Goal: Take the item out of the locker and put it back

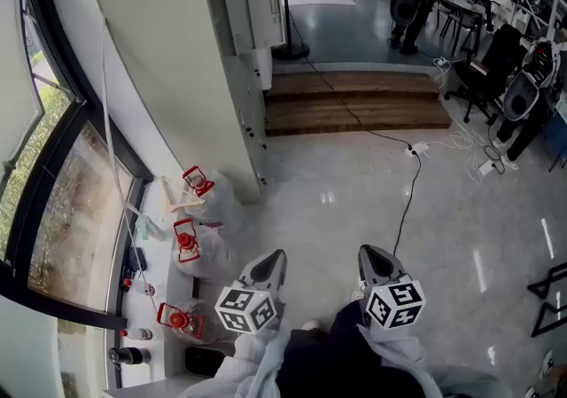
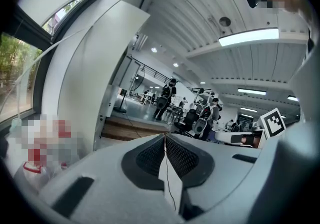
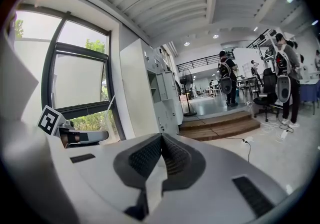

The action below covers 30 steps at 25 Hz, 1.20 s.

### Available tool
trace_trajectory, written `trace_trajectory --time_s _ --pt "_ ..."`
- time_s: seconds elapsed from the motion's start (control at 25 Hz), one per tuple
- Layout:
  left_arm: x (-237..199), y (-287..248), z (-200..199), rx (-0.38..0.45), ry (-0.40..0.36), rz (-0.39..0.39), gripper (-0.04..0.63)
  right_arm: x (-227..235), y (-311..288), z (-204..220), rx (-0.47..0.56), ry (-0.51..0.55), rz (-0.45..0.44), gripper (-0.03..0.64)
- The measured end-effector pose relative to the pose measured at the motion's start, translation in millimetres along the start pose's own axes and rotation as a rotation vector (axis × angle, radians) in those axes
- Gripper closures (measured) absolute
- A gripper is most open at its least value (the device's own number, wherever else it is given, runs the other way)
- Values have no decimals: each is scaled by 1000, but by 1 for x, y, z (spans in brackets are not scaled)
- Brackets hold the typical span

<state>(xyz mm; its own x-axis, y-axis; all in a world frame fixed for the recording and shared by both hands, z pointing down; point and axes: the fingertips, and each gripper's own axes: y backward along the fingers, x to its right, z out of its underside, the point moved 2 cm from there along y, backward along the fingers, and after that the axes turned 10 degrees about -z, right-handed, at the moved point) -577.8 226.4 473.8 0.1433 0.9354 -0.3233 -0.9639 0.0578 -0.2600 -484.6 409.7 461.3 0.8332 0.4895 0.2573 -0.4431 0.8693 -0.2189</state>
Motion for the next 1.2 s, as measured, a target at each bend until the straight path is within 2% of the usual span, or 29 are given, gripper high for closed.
trace_trajectory --time_s 0.24,0.48,0.72,1.2 --pt "3 4 11 -31 -2 17 581 -5 -2 8 -13 -18 -2 618" --pt "-5 -15 7 -41 11 6 581 1 -24 8 -41 -30 -27 618" --pt "-19 -57 -7 -31 31 -33 581 29 -65 -2 -64 -35 -57 618" --pt "-44 -171 -56 -34 27 -56 581 103 -166 -54 -77 -11 -102 618"
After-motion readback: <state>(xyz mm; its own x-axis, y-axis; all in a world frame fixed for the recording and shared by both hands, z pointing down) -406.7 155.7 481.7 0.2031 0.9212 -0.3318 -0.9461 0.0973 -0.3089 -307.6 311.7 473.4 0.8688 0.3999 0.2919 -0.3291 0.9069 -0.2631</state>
